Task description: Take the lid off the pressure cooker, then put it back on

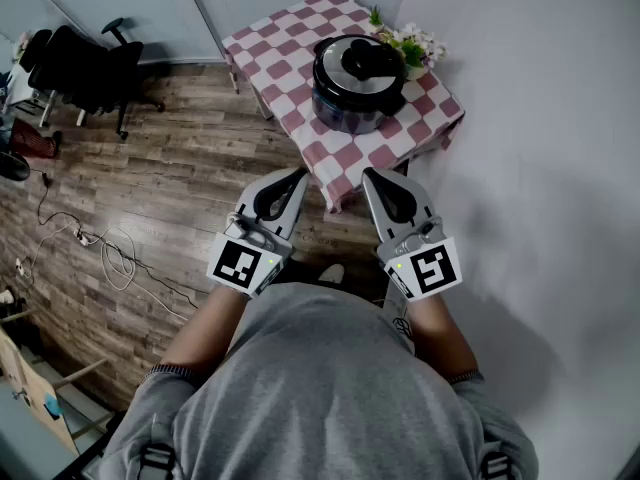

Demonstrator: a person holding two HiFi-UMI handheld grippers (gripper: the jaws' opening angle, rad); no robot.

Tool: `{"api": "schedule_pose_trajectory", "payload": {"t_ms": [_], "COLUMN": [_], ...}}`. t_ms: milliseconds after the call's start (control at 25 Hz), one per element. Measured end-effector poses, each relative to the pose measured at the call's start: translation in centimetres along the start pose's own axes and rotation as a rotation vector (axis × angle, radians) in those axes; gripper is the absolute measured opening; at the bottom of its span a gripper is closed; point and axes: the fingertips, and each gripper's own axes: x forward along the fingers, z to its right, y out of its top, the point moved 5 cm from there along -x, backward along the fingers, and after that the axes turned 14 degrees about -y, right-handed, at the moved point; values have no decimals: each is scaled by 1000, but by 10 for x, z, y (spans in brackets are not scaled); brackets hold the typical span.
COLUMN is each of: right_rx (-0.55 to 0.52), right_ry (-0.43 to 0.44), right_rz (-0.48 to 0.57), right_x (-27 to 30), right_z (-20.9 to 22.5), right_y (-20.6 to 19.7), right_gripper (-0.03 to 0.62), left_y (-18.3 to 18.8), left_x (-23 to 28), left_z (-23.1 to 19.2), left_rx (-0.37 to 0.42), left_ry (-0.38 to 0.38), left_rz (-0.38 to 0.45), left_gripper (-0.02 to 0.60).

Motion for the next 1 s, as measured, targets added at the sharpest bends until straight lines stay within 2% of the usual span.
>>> {"api": "schedule_pose_trajectory", "payload": {"t_ms": [200, 840, 920, 1000], "right_rx": [6, 11, 19, 31], "right_ry": [0, -3, -9, -11], "right_rz": [12, -7, -12, -23], "right_x": [5, -3, -1, 1], "right_z": [-4, -6, -4, -3], "right_y": [4, -1, -3, -4], "right_gripper": [3, 9, 79, 168], "left_y": [-1, -2, -2, -4], "left_x": [-1, -5, -4, -2], "left_z": [-3, -2, -2, -2], "left_rx": [-4, 11, 5, -2], "left_ry": [-7, -38, -42, -51], "left_rz": [-25, -10, -13, -30], "left_gripper": [17, 18, 20, 135]}}
